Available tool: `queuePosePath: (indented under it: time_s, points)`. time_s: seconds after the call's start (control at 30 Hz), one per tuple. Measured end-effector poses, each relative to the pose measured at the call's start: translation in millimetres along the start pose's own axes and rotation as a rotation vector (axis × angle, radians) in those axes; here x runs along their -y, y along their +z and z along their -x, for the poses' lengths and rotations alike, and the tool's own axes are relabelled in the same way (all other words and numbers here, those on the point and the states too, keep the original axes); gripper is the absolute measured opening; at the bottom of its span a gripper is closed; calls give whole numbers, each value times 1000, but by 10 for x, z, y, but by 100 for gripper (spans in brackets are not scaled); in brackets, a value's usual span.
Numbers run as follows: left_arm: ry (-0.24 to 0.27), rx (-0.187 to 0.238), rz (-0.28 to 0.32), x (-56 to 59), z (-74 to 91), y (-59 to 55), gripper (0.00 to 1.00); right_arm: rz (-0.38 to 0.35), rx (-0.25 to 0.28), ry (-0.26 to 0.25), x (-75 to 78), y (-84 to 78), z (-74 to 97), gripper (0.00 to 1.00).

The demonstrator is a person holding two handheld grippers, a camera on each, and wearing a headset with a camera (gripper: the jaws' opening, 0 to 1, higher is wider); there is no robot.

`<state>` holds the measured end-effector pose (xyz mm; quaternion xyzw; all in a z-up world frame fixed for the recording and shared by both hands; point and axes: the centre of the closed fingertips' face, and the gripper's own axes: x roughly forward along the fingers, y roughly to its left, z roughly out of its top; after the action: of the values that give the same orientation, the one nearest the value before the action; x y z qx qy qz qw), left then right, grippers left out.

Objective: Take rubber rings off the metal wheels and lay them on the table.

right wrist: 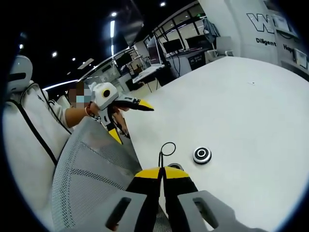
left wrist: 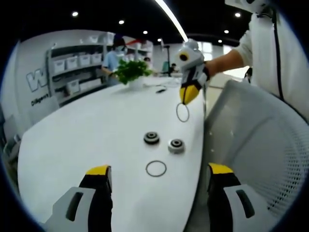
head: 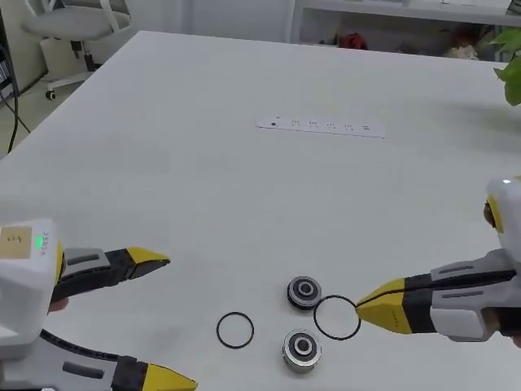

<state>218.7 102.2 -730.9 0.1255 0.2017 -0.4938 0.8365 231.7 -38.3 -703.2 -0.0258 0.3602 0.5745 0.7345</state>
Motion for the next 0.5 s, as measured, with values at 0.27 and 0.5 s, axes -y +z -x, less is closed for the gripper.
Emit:
queuePosePath:
  time_s: [0.27,0.5]
  points:
    - [4,5,6,-1,6,-6,83,17,7,11,-35,96,-9,0]
    - [8,5,12,0,9,-17,84,35,6,25,-61,157,-53,0]
